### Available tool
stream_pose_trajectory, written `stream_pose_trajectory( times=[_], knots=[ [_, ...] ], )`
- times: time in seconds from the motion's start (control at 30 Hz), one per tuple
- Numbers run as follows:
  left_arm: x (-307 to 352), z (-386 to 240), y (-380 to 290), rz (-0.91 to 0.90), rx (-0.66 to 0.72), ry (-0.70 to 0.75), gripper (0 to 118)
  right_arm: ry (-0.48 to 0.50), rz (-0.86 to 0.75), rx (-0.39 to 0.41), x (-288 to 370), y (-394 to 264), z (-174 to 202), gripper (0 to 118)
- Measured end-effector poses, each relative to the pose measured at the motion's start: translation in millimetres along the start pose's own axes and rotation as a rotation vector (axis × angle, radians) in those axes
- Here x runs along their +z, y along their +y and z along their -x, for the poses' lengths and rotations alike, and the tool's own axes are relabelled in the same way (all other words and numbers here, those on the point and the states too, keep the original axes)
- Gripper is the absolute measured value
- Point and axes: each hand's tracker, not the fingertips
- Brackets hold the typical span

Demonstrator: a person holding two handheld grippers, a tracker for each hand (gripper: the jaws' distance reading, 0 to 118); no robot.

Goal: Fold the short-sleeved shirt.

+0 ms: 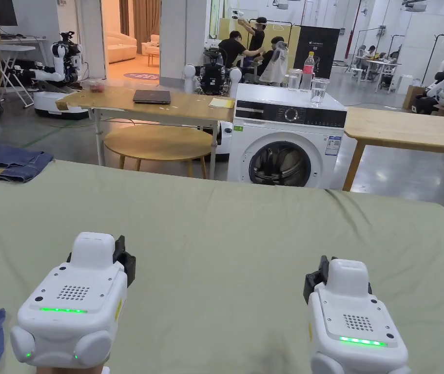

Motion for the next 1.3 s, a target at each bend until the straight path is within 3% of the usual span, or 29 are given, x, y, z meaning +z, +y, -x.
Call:
stream_pose_trajectory(
  times=[0.07,0.1,0.4,0.6,0.9,1.03,1.2,1.23,1.3],
  knots=[
    [2,2,-2,-0.008,0.001,-0.002,0,0.004,-0.009,-0.012,1,1,0,5],
    [4,2,-3,-0.008,-0.008,0.023,0,0.010,-0.010,-0.012,2,2,-1,0],
    [13,31,1,0.055,-0.003,0.075,0,0.068,0.004,-0.023,5,15,20,0],
    [27,90,-1,0.145,0.037,0.141,0,0.155,0.021,-0.004,6,19,60,0],
    [59,188,-20,0.391,0.078,0.262,0,0.309,0.058,0.020,16,2,121,0],
    [60,221,-26,0.528,0.091,0.265,0,0.354,0.083,0.034,18,-8,137,0],
    [42,253,-43,0.699,0.207,0.194,0,0.381,0.103,0.028,16,-16,141,0],
    [37,255,-46,0.731,0.197,0.191,8,0.381,0.108,0.031,15,-16,141,0],
    [25,256,-57,0.798,0.177,0.141,37,0.382,0.121,0.031,13,-17,139,0]
  ],
)
